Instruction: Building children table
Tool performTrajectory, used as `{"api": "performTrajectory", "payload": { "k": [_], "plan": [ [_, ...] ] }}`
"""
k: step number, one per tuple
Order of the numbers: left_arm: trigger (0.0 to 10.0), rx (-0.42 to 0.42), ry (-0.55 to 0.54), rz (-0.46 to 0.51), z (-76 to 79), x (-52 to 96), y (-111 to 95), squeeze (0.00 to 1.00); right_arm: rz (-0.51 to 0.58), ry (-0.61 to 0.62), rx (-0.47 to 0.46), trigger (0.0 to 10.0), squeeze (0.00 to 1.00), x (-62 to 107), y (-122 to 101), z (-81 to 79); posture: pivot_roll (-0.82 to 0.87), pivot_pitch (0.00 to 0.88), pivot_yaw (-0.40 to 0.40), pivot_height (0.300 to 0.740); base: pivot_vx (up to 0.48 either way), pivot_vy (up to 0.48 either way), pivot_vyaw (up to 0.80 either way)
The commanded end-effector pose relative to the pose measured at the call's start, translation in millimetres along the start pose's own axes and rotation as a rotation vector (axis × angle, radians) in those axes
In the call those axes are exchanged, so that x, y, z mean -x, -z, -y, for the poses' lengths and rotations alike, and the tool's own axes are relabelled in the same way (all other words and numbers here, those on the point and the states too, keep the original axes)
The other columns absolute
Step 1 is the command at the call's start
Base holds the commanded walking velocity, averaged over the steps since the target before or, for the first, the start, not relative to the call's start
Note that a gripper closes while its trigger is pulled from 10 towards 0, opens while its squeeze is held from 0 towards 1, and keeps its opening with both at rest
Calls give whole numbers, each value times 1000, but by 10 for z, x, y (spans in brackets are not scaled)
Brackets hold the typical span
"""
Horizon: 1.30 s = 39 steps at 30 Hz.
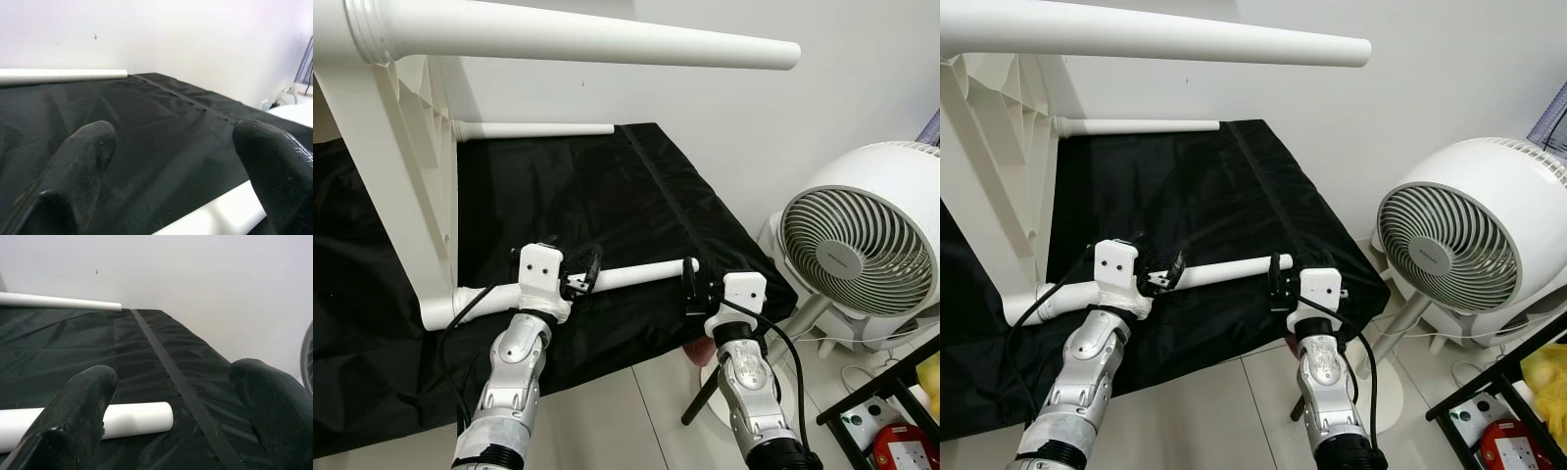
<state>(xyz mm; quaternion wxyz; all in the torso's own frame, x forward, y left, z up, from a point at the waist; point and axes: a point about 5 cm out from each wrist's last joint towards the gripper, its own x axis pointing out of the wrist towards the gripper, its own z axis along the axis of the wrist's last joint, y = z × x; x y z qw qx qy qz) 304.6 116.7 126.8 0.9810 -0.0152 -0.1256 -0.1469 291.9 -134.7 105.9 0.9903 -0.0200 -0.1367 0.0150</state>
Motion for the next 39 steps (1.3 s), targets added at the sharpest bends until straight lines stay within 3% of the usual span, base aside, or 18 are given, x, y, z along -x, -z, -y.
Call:
{"api": "performTrajectory", "payload": {
  "k": [1,3,4,8,10,11,12,14,15,16,21,24,26,28,30,33,35,39],
  "plan": [
    [10000,-19,10,12,30,8,-20,369,-1,4,12,10000,843,20,1,11,-8,6,-75,740,0,0,0],
    [10000,-69,-2,14,16,19,-49,369,-6,1,24,10000,843,18,5,4,-8,6,-75,740,0,0,0],
    [10000,-66,-25,19,-2,46,-71,0,-4,4,24,10000,0,19,0,10,-10,10,-74,740,0,0,0],
    [10000,-101,-53,41,-25,131,-116,0,0,8,17,10000,0,17,-8,23,-8,10,-76,740,0,0,0],
    [10000,-180,-23,67,-3,244,-154,0,2,4,9,10000,0,12,-15,33,-3,12,-82,740,0,0,0],
    [10000,-180,-23,67,-3,244,-154,0,2,4,9,10000,0,12,-15,33,-3,12,-82,740,0,0,0],
    [10000,-187,-25,51,-40,339,-138,0,4,8,12,10000,1000,4,-21,49,7,16,-87,740,0,0,0],
    [10000,-188,-28,37,-69,405,-126,0,5,11,15,10000,1000,-1,-25,61,7,16,-87,740,0,0,0],
    [10000,-174,-76,16,-139,433,-115,0,1,12,21,10000,384,-11,-18,75,26,17,-96,740,0,0,0],
    [10000,-157,-115,7,-189,444,-121,0,-2,12,26,10000,0,-20,-11,88,38,18,-101,740,0,0,0],
    [10000,-156,-196,12,-258,422,-196,0,-6,10,32,10000,0,-44,-4,101,53,18,-109,740,0,0,0],
    [10000,-163,-388,42,-504,463,-359,0,0,-14,28,10000,0,-101,-20,51,76,17,-120,740,0,0,0],
    [10000,-163,-388,42,-504,463,-359,0,0,-14,28,10000,0,-101,-20,51,76,17,-120,740,0,0,0],
    [10000,-159,-478,54,-611,567,-428,0,-5,-32,26,10000,0,-110,-13,15,98,27,-136,740,0,0,0],
    [10000,-164,-500,49,-633,616,-445,0,-8,-42,23,10000,0,-108,-6,-3,105,29,-139,740,0,0,0],
    [10000,-175,-482,24,-606,655,-435,0,-11,-54,18,10000,0,-105,-1,-21,108,30,-142,740,0,0,0],
    [10000,-142,-353,-25,-449,627,-356,0,-8,-59,18,10000,0,-120,-11,-20,111,34,-152,740,0,0,0],
    [10000,-97,-228,-71,-279,596,-287,0,5,-60,23,10000,0,-149,-47,2,111,38,-154,740,0,0,0]
  ]
}}
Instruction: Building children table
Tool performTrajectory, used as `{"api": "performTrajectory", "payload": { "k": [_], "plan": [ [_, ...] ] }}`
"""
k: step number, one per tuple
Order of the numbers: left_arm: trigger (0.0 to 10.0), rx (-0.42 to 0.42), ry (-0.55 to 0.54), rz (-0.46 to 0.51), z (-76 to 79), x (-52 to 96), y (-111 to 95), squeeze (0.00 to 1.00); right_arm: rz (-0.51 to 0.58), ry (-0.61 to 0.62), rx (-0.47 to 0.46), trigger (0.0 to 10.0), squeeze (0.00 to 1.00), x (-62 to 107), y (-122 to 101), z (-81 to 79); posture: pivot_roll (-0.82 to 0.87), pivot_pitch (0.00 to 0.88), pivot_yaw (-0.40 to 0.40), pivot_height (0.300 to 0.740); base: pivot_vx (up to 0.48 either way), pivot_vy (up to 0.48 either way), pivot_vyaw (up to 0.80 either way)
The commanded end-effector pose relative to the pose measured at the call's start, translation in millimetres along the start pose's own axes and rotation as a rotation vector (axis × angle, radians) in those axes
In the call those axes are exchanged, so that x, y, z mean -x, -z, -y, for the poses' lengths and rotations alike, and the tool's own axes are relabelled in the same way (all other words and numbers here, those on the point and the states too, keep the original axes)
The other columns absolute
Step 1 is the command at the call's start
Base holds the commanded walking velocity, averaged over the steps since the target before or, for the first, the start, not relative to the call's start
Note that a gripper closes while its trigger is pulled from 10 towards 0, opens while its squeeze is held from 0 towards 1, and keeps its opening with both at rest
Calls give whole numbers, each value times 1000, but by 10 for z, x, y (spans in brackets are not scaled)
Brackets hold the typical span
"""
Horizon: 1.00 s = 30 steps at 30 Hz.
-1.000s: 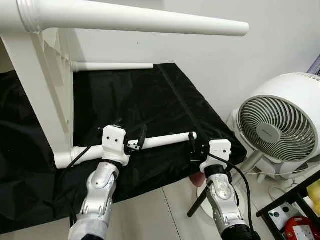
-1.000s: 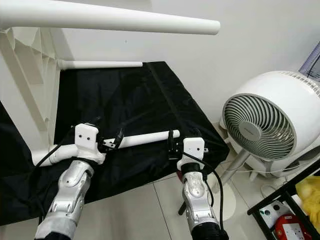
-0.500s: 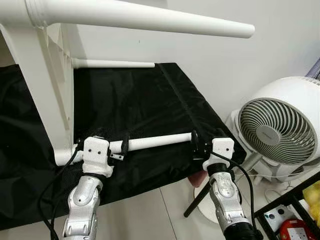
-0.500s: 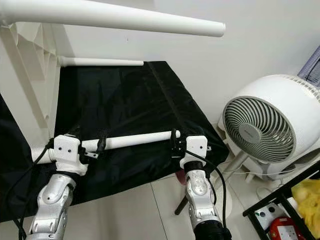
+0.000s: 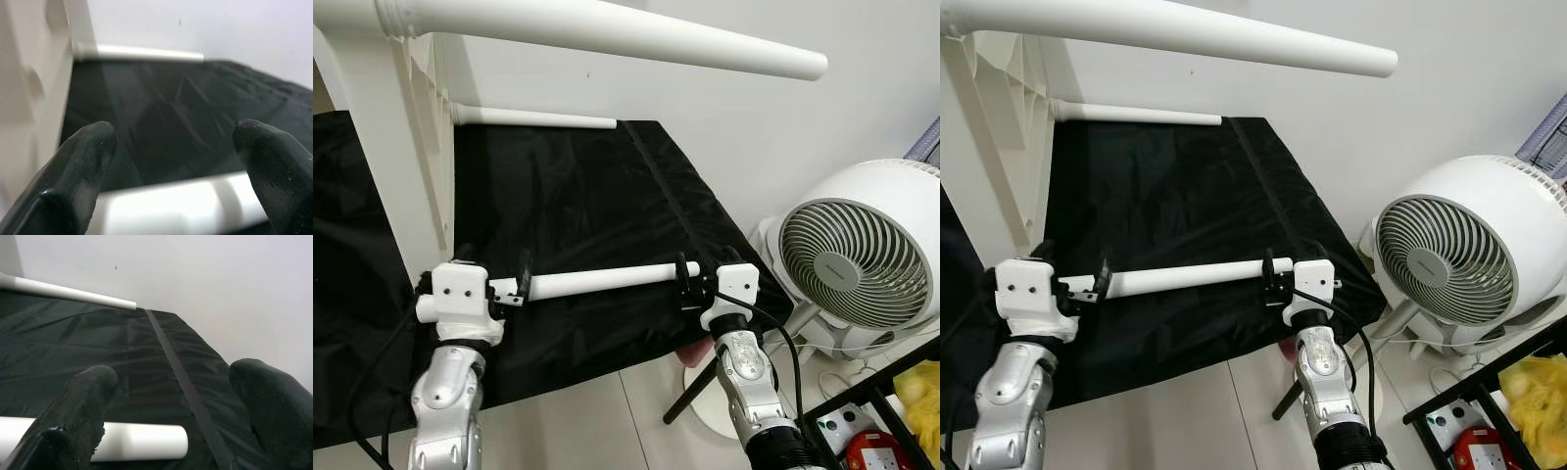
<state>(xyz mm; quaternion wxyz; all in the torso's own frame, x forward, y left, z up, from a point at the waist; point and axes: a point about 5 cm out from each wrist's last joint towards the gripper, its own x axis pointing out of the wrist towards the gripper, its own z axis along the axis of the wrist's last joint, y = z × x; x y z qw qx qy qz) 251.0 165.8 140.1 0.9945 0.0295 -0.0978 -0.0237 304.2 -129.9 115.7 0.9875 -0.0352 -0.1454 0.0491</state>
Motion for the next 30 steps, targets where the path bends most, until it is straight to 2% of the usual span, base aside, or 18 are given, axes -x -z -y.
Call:
{"api": "performTrajectory", "payload": {
  "k": [1,7,12,15,18,21,22,23,30],
  "plan": [
    [10000,10,90,-45,151,9,23,0,-1,15,7,10000,0,-31,-19,80,107,40,-151,740,0,0,0],
    [10000,33,138,-125,279,-7,59,0,22,38,18,10000,0,-72,-71,165,99,47,-146,740,0,0,0],
    [10000,30,131,-132,295,-42,65,0,29,40,14,10000,0,-91,-95,165,96,44,-146,740,0,0,0],
    [10000,46,139,-201,326,-25,104,0,40,31,8,10000,0,-95,-121,133,93,43,-144,740,0,0,0],
    [10000,52,148,-215,343,-14,103,0,42,30,8,10000,0,-97,-127,131,89,52,-144,740,0,0,0],
    [10000,171,188,-304,438,60,117,0,43,32,8,10000,0,-103,-137,138,88,57,-146,740,0,0,0],
    [10000,171,188,-304,438,60,117,0,43,32,8,10000,0,-103,-137,138,88,57,-146,740,0,0,0],
    [10000,206,206,-327,471,83,118,0,43,32,7,10000,0,-103,-137,139,88,57,-146,740,0,0,0],
    [10000,203,225,-307,508,112,46,0,40,24,8,10000,0,-96,-132,136,89,58,-149,740,0,0,0]
  ]
}}
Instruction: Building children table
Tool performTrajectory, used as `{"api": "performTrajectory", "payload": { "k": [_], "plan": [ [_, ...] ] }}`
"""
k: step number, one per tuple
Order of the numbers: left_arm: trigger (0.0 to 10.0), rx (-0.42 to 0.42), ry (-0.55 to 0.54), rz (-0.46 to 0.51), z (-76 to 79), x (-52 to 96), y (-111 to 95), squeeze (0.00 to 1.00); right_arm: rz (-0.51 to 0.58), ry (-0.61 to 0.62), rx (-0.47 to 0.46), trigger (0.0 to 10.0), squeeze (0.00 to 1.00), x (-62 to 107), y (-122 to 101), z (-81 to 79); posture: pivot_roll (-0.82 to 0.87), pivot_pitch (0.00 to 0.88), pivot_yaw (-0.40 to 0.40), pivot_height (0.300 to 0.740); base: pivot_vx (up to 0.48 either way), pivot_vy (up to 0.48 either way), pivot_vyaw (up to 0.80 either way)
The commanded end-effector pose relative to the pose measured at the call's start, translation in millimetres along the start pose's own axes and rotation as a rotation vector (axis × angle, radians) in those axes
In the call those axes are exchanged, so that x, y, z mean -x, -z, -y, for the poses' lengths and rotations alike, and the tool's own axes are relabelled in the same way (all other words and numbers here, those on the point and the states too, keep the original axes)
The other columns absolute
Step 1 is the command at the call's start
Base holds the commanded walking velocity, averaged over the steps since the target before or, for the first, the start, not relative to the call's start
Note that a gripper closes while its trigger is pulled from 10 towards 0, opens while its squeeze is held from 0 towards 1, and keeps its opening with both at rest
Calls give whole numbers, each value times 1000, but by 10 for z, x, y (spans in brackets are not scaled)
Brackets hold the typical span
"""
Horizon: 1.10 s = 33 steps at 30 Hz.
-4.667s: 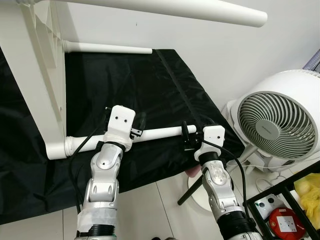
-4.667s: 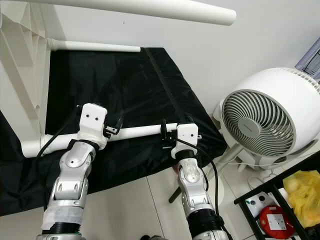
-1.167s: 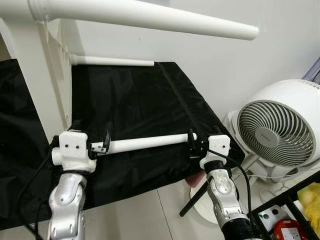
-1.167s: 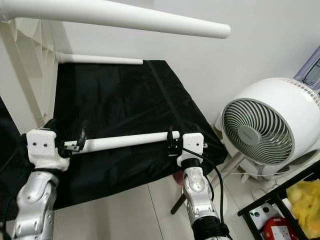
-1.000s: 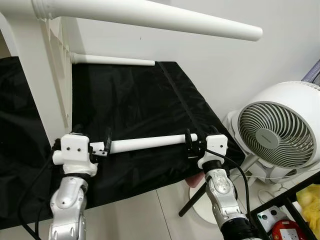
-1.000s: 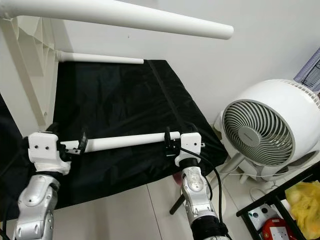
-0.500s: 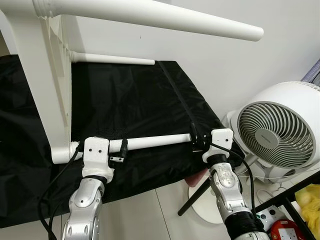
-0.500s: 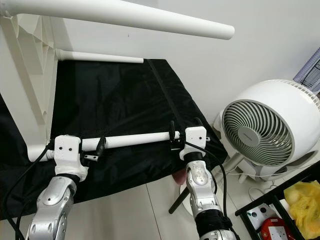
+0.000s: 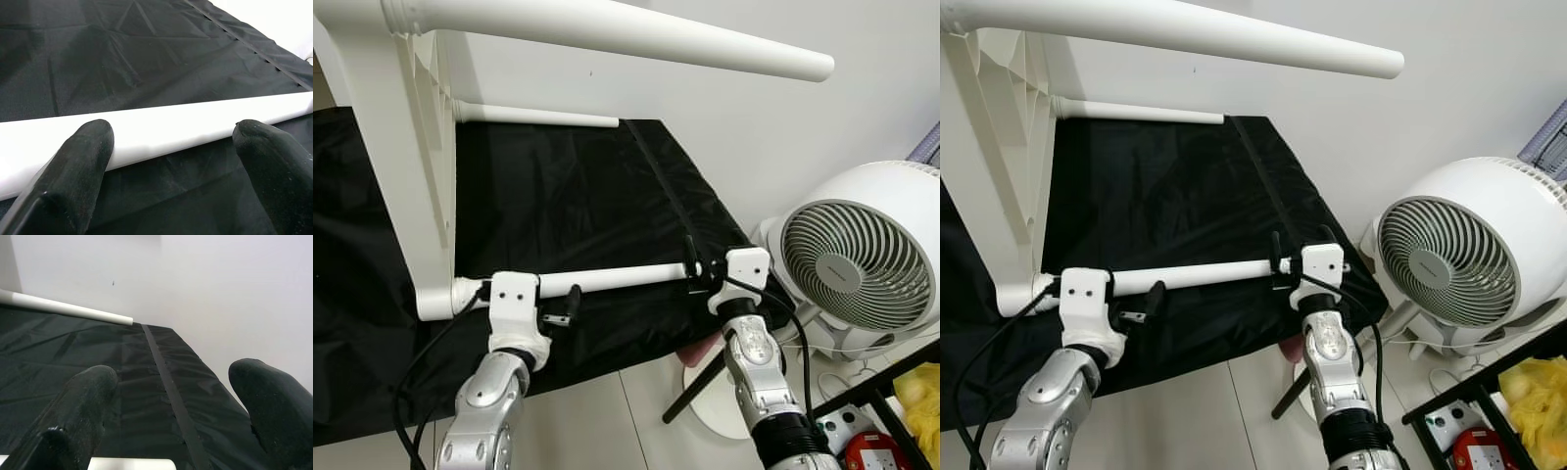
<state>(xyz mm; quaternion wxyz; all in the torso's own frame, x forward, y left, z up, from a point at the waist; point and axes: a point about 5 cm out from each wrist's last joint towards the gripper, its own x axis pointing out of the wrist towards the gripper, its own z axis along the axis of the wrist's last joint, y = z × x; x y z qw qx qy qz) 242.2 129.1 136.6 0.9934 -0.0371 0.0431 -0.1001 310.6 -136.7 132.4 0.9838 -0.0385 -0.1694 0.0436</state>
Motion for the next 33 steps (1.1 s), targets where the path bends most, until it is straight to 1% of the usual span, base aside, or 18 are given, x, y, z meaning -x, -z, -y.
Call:
{"api": "performTrajectory", "payload": {
  "k": [1,2,5,6,7,8,9,10,11,13,22,23,26,27,28,29,32,33],
  "plan": [
    [10000,48,75,-33,121,13,58,0,-8,10,-1,10000,0,5,5,47,92,59,-153,740,0,0,0],
    [10000,62,66,-34,106,26,44,0,-7,8,-2,10000,0,6,3,45,95,59,-153,740,0,0,0],
    [10000,62,66,-34,106,26,44,0,-7,8,-2,10000,0,6,3,45,95,59,-153,740,0,0,0],
    [10000,101,48,-52,94,42,41,0,-8,7,-1,10000,0,8,0,46,97,60,-153,740,0,0,0],
    [10000,109,31,-76,81,63,54,0,-7,5,-1,10000,0,9,-3,43,100,59,-153,740,0,0,0],
    [10000,101,5,-105,57,72,82,0,-5,2,0,10000,0,8,-6,38,100,59,-153,740,0,0,0],
    [10000,101,5,-105,57,72,82,0,-5,2,0,10000,0,8,-6,38,100,59,-153,740,0,0,0],
    [10000,97,-23,-132,30,79,101,0,-2,-2,2,10000,0,7,-12,31,103,63,-155,740,0,0,0],
    [10000,112,-39,-143,13,83,108,0,3,-9,7,10000,0,4,-22,19,104,64,-154,740,0,0,0],
    [10000,107,-61,-162,-7,87,118,0,9,-13,9,10000,0,-2,-37,9,104,64,-154,740,0,0,0],
    [10000,134,-74,-151,-1,157,9,0,20,-12,9,10000,0,-32,-65,19,114,63,-158,740,0,0,0],
    [10000,118,-66,-140,-3,144,-2,0,19,-15,8,10000,0,-33,-61,12,114,63,-157,740,0,0,0],
    [10000,118,-66,-140,-3,144,-2,0,19,-15,8,10000,0,-33,-61,12,114,63,-157,740,0,0,0],
    [10000,97,-57,-115,0,128,-34,0,18,-19,3,10000,0,-35,-60,3,114,60,-160,740,0,0,0],
    [10000,-37,11,13,70,101,-183,0,16,-28,0,10000,0,-21,-56,-21,115,62,-164,740,0,0,0],
    [10000,-78,30,50,97,97,-225,0,16,-31,1,10000,0,-15,-55,-28,115,62,-164,740,0,0,0],
    [10000,-107,44,80,116,89,-254,0,15,-33,1,10000,0,-11,-54,-32,114,61,-165,740,0,0,0],
    [10000,-163,47,111,126,75,-284,0,13,-35,3,10000,0,-9,-52,-35,112,57,-166,740,0,0,0]
  ]
}}
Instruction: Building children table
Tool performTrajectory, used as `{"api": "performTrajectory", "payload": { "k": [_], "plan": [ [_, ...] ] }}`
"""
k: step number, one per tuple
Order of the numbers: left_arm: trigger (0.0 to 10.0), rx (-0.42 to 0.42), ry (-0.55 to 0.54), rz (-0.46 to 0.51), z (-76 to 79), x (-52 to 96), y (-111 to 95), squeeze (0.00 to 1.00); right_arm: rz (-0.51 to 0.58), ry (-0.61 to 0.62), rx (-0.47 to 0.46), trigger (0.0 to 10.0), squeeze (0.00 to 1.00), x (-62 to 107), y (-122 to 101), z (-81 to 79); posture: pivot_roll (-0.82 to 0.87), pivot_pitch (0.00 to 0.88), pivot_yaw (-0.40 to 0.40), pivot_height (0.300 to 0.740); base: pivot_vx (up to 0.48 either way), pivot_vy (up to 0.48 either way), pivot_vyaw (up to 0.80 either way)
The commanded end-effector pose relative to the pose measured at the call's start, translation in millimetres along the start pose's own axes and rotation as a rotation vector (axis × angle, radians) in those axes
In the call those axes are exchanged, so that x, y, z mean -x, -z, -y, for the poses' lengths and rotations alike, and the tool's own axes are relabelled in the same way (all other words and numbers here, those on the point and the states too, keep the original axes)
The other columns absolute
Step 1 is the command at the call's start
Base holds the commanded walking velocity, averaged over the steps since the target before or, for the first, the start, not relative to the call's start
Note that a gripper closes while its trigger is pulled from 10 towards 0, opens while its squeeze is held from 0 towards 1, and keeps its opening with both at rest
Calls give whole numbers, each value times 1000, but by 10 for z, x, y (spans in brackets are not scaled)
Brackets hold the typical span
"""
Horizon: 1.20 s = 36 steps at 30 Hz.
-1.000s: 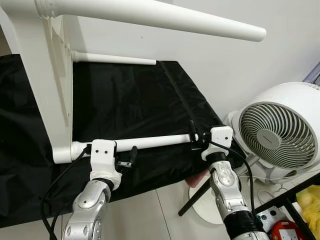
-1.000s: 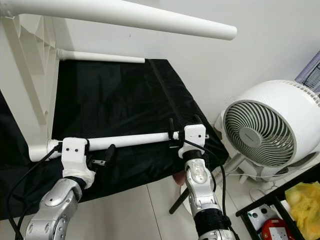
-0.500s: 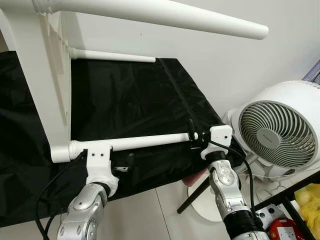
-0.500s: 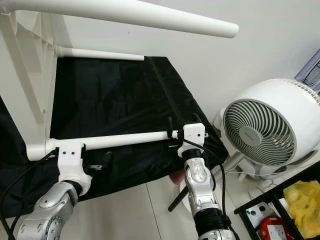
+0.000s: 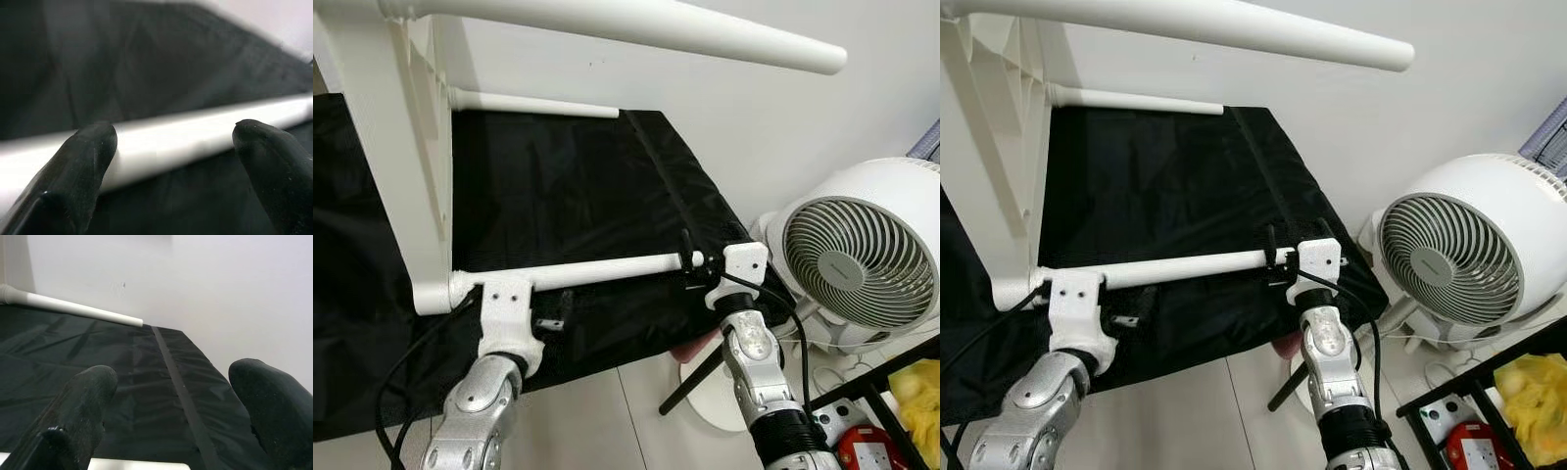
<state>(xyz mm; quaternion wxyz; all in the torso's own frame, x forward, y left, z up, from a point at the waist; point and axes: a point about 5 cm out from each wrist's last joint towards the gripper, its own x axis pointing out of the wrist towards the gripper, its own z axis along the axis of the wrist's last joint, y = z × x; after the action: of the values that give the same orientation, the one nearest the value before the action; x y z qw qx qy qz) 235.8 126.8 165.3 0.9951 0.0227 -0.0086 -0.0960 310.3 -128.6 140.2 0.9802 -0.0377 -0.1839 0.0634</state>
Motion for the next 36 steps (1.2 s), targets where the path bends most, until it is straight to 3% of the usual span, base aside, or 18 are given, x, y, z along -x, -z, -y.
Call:
{"api": "performTrajectory", "payload": {
  "k": [1,2,14,29,36],
  "plan": [
    [10000,-31,57,23,67,-5,-14,0,-18,3,9,10000,0,23,26,38,112,57,-166,740,0,0,0],
    [10000,-90,75,58,90,-85,-37,0,-23,4,16,10000,0,32,32,42,109,53,-165,740,0,0,0],
    [10000,-169,93,151,123,-140,-38,0,-42,11,19,10000,0,94,79,44,96,31,-156,740,0,0,0],
    [10000,-142,73,202,120,-218,44,0,-59,-13,17,10000,0,148,104,-21,92,23,-171,740,0,0,0],
    [10000,-156,81,233,102,-276,29,0,-63,-14,27,10000,0,148,111,-12,89,31,-168,740,0,0,571]
  ]
}}
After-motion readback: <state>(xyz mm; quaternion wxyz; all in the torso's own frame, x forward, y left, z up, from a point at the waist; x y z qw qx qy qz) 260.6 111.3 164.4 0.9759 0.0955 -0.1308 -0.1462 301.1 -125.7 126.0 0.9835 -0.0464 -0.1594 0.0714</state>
